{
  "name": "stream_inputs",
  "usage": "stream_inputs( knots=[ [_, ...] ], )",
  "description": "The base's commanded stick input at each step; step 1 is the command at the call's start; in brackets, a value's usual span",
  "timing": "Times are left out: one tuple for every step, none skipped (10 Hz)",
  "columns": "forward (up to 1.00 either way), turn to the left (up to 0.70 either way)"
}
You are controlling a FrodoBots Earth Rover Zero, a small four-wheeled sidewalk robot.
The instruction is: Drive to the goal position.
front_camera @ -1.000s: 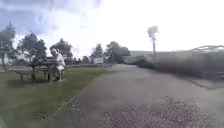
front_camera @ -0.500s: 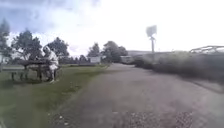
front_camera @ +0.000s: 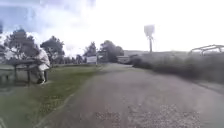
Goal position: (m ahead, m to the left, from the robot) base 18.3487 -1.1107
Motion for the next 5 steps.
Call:
stream_inputs(
  knots=[
    [0.70,-0.01],
    [0.70,-0.03],
    [0.70,-0.33],
    [0.70,-0.33],
    [0.70,-0.32]
  ],
)
